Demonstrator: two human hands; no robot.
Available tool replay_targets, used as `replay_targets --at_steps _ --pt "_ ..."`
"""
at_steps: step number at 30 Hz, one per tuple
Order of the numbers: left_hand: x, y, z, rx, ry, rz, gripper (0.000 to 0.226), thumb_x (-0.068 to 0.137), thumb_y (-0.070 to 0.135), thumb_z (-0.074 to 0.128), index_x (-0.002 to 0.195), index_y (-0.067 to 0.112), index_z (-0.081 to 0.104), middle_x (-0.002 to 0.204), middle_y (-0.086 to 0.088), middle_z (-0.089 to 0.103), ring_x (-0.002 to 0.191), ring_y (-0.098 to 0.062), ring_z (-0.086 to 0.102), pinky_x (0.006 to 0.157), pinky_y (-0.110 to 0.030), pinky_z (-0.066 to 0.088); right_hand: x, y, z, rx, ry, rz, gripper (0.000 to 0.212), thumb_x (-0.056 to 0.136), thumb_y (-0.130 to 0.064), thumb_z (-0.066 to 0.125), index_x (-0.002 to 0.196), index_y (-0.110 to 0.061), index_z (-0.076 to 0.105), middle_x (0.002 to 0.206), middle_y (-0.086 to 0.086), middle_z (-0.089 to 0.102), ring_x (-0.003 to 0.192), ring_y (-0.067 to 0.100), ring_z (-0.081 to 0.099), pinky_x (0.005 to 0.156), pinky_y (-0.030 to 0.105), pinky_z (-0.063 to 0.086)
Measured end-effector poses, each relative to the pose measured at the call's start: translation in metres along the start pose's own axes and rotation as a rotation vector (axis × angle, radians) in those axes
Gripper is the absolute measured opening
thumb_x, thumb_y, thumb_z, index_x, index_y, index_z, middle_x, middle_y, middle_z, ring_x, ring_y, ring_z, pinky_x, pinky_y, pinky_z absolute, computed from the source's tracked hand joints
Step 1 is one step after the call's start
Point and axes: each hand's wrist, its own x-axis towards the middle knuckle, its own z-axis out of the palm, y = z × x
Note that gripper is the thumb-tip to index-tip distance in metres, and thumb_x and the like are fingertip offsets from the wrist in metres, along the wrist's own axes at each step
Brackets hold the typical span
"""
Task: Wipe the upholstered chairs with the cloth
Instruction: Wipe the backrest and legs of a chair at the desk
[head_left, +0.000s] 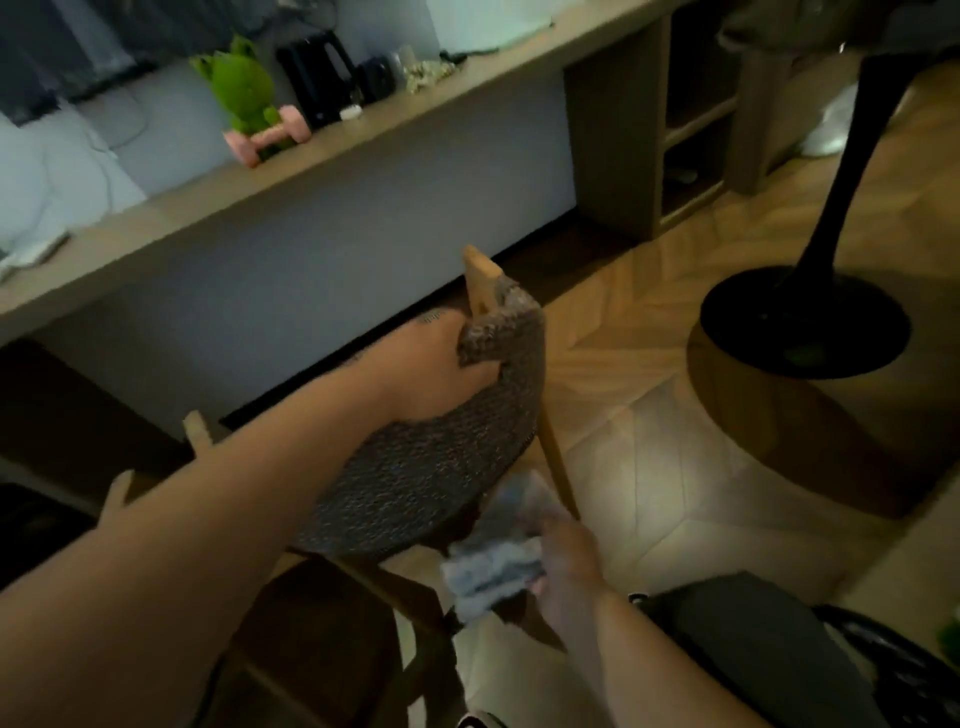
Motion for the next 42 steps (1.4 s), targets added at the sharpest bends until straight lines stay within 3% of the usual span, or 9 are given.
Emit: replay_targets --at_steps 3,6,10,13,17,24,30,34,42 --pt "-0.051 -0.046 0.007 -0.145 -0.037 -0.088 0.048 0.084 0.063 0.056 0.113 0.025 0.056 0.099 0.002 0.065 0.083 -0.012 0.059 0.073 -0.027 0.045 -0.05 -0.032 -0.014 0.041 0.099 -0.299 0.032 0.09 -0.004 0.046 0.118 -0.016 0.054 0.104 0.008 0.062 0.095 0.025 0.062 0.084 0.044 0.053" --pt "-0.091 -0.081 0.022 -0.237 0.068 -0.154 0.04 0.079 0.057 0.066 0.104 0.026 0.06 0.09 0.006 0.067 0.08 -0.01 0.062 0.071 -0.027 0.049 -0.116 -0.083 -0.001 -0.055 0.133 -0.755 0.038 0.09 -0.004 0.045 0.12 -0.027 0.051 0.112 -0.005 0.058 0.098 0.013 0.06 0.084 0.034 0.053" --pt "-0.109 -0.098 0.033 -0.381 0.121 -0.212 0.035 0.072 0.029 0.081 0.099 0.023 0.06 0.094 0.003 0.065 0.094 -0.018 0.061 0.075 -0.027 0.043 -0.141 -0.112 0.045 -0.725 0.186 -1.161 0.047 0.089 0.0 0.042 0.129 -0.021 0.052 0.123 -0.003 0.053 0.116 0.015 0.047 0.094 0.026 0.037" --pt "-0.109 -0.098 0.033 -0.38 0.107 -0.247 0.04 0.069 0.021 0.083 0.103 0.017 0.063 0.098 -0.002 0.066 0.098 -0.022 0.061 0.077 -0.027 0.043 -0.134 -0.083 0.083 -1.091 0.063 -1.128 0.062 0.082 0.008 0.045 0.135 -0.023 0.049 0.14 -0.002 0.044 0.13 0.02 0.035 0.103 0.026 0.03" --pt "-0.108 -0.101 0.035 -0.372 0.12 -0.241 0.038 0.073 0.019 0.08 0.107 0.013 0.062 0.105 -0.006 0.066 0.103 -0.024 0.061 0.082 -0.028 0.044 -0.129 -0.048 0.094 -1.434 -0.08 -1.335 0.068 0.08 0.007 0.047 0.139 -0.027 0.044 0.15 -0.009 0.034 0.143 0.022 0.014 0.115 0.046 0.018" --pt "-0.109 -0.106 0.046 -0.455 0.215 -0.213 0.036 0.074 0.015 0.078 0.108 0.014 0.064 0.108 -0.006 0.066 0.107 -0.024 0.059 0.093 -0.036 0.047 -0.116 -0.08 0.082 -1.468 -0.121 -1.29 0.072 0.079 0.011 0.042 0.136 -0.032 0.048 0.147 -0.013 0.039 0.143 0.014 0.019 0.116 0.036 0.022" --pt "-0.116 -0.106 0.052 -0.479 0.194 -0.174 0.029 0.073 0.022 0.076 0.085 0.034 0.053 0.092 0.006 0.06 0.104 -0.026 0.059 0.095 -0.061 0.042 -0.107 -0.116 0.08 -1.425 0.037 -1.226 0.063 0.076 0.009 0.049 0.126 -0.028 0.06 0.139 -0.006 0.05 0.134 0.017 0.035 0.112 0.032 0.025" --pt "-0.123 -0.105 0.057 -0.476 0.213 -0.118 0.028 0.073 0.022 0.074 0.08 0.036 0.049 0.094 0.005 0.062 0.1 -0.026 0.059 0.093 -0.06 0.044 -0.109 -0.112 0.081 -1.472 0.129 -1.237 0.051 0.077 0.003 0.054 0.118 -0.025 0.065 0.124 0.002 0.06 0.118 0.022 0.049 0.098 0.035 0.043" --pt "-0.122 -0.121 0.049 -0.493 0.2 -0.072 0.034 0.075 0.016 0.076 0.105 0.019 0.062 0.107 -0.001 0.065 0.107 -0.024 0.058 0.093 -0.045 0.047 -0.115 -0.095 0.084 -1.526 0.107 -1.313 0.055 0.082 0.002 0.05 0.131 -0.021 0.054 0.136 -0.003 0.051 0.131 0.017 0.035 0.111 0.036 0.031"
